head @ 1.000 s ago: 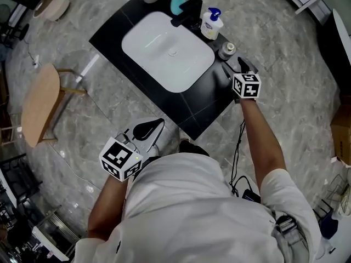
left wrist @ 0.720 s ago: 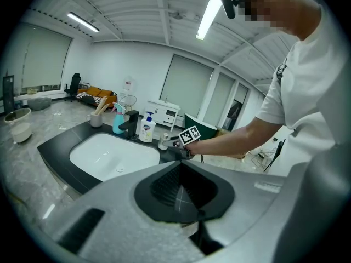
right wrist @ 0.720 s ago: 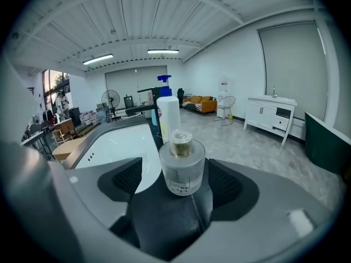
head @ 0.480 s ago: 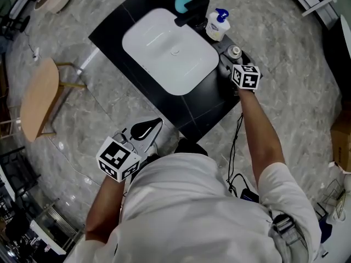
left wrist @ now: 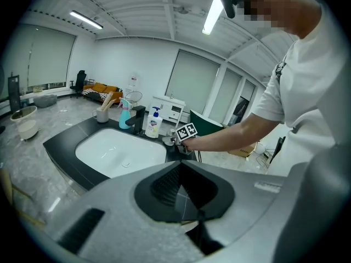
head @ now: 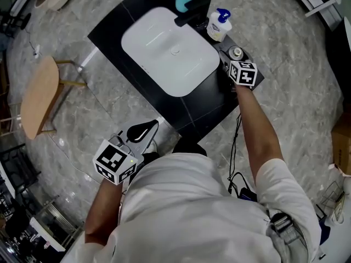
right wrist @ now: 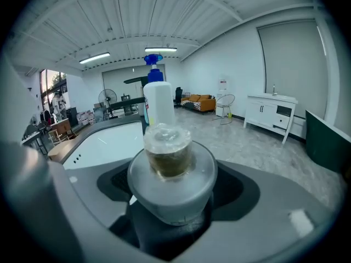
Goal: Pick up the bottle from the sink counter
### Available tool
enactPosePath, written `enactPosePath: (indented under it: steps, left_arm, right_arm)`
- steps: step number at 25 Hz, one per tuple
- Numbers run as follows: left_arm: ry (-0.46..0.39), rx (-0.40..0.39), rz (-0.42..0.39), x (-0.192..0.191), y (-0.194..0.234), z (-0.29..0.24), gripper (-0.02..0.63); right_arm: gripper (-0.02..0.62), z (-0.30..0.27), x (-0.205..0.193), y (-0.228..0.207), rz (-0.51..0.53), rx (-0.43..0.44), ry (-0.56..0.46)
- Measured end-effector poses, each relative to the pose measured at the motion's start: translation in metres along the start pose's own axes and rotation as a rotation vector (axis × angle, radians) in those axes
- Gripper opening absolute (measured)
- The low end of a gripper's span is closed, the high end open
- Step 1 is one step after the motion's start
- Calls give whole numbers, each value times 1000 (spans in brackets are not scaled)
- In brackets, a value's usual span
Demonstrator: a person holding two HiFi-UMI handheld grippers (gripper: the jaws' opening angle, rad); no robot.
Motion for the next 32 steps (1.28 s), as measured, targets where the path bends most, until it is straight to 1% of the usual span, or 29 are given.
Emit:
enactPosePath:
  steps: [9,17,23,32]
  left_arm:
    - [1,10,9,-1,2,-6,6]
    - [4,19,11,-1,2,-3,6]
    - [-1,23,10,-4,2,1,6]
    - [-20,5,-1,-7,-1,9,6]
  right_arm:
    - [360,-8,-3,-1,58,-20,37]
    - [356,-7,-2,0,82,-10,47]
    - [356,-4,-4,-1,75,-7,57]
    - [356,17,-3,7,87,-8,59]
Point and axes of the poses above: the fingertips, and each gripper's own axes: z backward along the fingers, y to its left, x out of its top, the point moved 5 cm from there along z, backward along the fingers, and after that the axes turned 14 degrees about -z, right-handed, at the moved point
